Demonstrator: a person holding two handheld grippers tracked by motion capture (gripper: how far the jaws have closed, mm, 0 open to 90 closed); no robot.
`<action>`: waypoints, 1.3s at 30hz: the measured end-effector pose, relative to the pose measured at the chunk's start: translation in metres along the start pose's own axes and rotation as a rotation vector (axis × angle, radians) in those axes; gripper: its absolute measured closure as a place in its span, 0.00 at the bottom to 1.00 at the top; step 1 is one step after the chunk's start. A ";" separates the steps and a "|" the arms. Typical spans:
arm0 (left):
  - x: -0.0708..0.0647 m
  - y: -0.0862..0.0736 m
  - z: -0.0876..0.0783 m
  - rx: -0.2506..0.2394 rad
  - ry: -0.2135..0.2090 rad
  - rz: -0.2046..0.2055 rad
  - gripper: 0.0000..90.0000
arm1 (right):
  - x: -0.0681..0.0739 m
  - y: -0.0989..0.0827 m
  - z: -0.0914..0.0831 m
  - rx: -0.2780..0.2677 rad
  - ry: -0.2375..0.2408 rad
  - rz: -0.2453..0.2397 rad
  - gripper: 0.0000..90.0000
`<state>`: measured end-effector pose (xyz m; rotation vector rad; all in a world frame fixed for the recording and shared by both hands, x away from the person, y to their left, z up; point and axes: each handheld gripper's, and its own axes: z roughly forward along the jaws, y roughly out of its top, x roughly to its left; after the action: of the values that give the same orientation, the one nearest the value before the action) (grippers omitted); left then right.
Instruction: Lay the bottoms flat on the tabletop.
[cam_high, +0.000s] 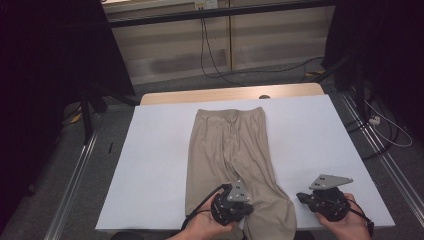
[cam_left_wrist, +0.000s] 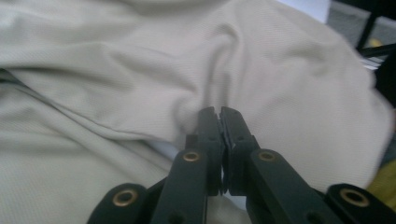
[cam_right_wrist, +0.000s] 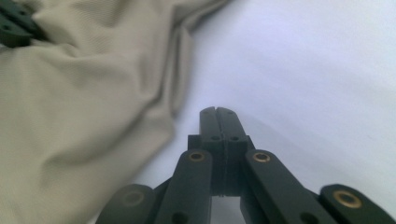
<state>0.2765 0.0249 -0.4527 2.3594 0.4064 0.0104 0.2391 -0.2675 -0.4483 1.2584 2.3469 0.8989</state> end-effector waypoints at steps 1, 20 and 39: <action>-0.002 -0.002 -0.001 -0.005 -0.008 -0.009 0.99 | -0.001 -0.002 -0.002 0.005 0.020 0.007 1.00; 0.024 -0.016 -0.048 -0.108 0.138 -0.080 0.51 | -0.021 0.083 0.078 -0.102 0.001 0.044 0.61; 0.088 -0.038 -0.081 -0.251 0.354 -0.217 0.33 | -0.031 0.073 0.076 -0.112 -0.023 0.081 0.99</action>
<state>0.3396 0.1309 -0.4286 2.0543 0.7830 0.3599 0.3431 -0.2347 -0.4569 1.3193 2.2089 1.0207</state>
